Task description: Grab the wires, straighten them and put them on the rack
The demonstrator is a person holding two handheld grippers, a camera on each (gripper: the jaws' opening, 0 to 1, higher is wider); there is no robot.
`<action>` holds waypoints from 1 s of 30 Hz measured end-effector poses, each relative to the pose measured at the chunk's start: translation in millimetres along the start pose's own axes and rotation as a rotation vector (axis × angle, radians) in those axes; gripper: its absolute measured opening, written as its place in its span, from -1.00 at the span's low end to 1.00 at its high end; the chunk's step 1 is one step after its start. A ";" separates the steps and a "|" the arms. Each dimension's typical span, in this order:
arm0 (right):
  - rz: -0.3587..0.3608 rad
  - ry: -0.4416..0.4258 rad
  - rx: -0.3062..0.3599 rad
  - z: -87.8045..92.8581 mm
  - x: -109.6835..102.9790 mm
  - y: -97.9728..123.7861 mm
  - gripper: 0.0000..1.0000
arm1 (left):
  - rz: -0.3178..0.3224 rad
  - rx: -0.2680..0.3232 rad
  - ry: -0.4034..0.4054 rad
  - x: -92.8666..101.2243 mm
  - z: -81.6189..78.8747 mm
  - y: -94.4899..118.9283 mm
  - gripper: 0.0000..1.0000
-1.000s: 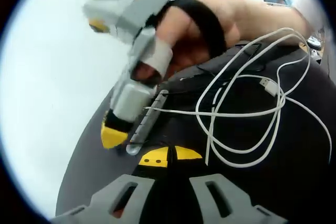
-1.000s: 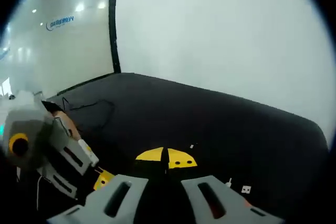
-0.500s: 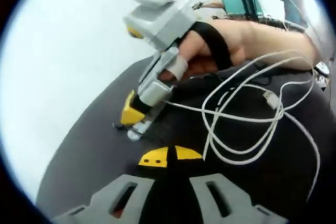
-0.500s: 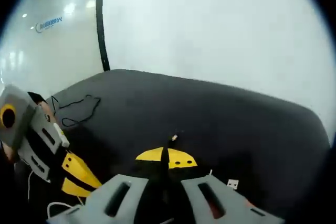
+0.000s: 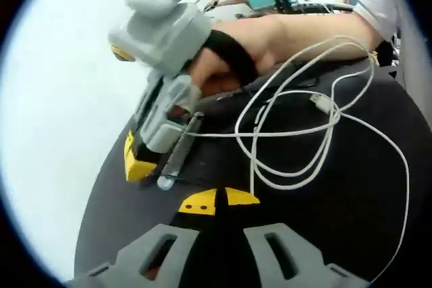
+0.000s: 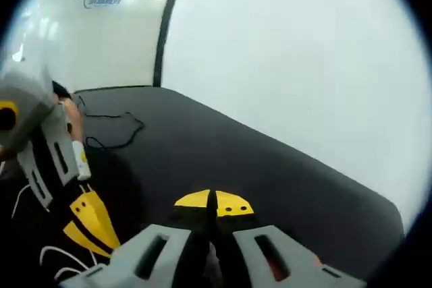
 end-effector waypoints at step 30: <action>0.114 0.107 -0.035 0.7 14.5 21.0 -1.00 | -0.084 0.186 0.259 -6.3 -8.0 6.9 0.15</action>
Point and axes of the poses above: the point that each gripper's makers call its tool centre point, and the gripper's own axes: y roughly backward along the fingers, x roughly to its right, z roughly out of its underside, the point moved 4 cm from there along y, roughly backward along the fingers, and after that the axes turned 5 degrees about -y, right-handed, at the moved point
